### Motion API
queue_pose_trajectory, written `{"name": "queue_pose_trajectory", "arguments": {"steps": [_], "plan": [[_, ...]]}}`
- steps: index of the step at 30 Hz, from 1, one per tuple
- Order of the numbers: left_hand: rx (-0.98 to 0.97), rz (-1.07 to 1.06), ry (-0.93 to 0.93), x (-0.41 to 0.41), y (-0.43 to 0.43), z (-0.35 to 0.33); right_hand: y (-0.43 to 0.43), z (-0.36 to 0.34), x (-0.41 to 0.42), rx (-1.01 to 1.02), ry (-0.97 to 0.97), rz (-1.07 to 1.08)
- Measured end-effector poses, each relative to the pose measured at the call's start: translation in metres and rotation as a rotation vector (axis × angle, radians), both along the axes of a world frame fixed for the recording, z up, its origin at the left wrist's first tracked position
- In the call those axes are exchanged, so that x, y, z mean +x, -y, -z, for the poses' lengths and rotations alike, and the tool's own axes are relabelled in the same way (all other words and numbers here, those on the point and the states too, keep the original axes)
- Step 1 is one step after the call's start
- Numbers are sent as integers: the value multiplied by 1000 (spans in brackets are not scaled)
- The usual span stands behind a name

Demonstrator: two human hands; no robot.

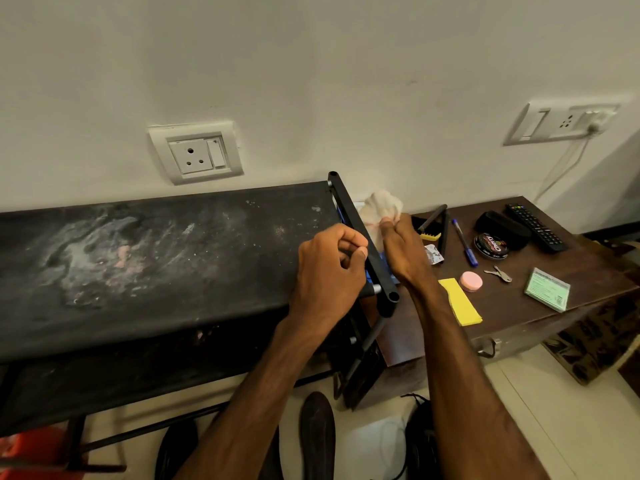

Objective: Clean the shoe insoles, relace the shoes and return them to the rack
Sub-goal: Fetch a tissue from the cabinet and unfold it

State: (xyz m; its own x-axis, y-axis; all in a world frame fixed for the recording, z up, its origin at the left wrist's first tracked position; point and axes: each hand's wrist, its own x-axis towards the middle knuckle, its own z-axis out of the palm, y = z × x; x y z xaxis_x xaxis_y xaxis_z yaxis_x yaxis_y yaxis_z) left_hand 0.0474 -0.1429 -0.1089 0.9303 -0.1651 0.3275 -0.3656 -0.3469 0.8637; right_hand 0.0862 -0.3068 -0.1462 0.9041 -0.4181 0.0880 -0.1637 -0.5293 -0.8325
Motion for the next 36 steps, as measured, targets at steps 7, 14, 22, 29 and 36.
{"name": "queue_pose_trajectory", "arguments": {"steps": [7,14,22,29,36], "plan": [[-7,-1,-1,1,0,0,2,-10,1,-56,223,159],[-56,-20,-41,2,0,0,0,-39,-8,-66,539,45],[-251,-91,-21,3,-7,-16,-8,-64,-25,183,643,-167],[-460,-85,-91,8,-25,-46,-21,-85,-47,186,685,-287],[-354,284,-209,-19,-57,-89,-46,-104,-88,234,650,-434]]}}
